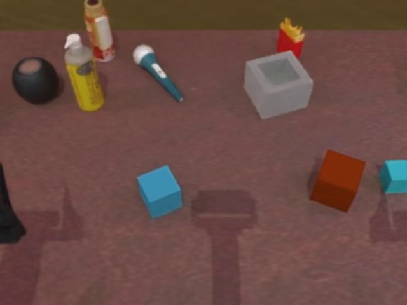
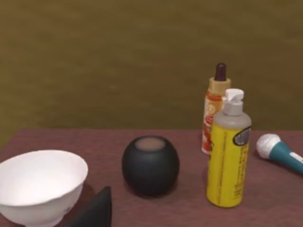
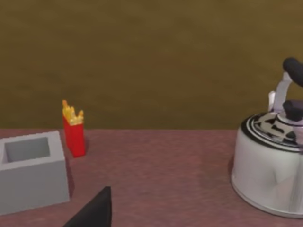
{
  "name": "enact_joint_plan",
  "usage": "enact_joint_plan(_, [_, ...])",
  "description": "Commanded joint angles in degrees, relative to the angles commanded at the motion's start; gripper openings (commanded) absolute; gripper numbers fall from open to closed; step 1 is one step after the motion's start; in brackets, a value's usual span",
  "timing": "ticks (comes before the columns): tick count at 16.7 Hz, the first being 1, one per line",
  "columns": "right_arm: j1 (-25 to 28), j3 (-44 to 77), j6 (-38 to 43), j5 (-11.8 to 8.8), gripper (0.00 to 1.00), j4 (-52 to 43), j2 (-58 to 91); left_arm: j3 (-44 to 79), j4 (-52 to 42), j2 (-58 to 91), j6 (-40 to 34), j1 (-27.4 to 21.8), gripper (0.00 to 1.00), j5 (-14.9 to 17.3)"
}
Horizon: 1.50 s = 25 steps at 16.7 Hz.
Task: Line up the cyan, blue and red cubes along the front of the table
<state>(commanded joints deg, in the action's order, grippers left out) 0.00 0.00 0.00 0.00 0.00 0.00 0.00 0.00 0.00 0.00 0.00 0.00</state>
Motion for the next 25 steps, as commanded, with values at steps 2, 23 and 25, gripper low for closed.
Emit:
enact_joint_plan(2, [0.0,0.0,0.0,0.0,1.0,0.0,0.0,0.0,0.0,0.0,0.0,0.0,1.0,0.0])
enact_joint_plan(23, [3.1,69.5,1.1,0.3,1.0,-50.8,96.9,0.0,0.0,0.0,0.0,0.0,1.0,0.0])
enact_joint_plan(25, [3.4,75.5,1.3,0.2,1.0,-54.7,104.2,0.0,0.0,0.0,0.0,0.0,1.0,0.0])
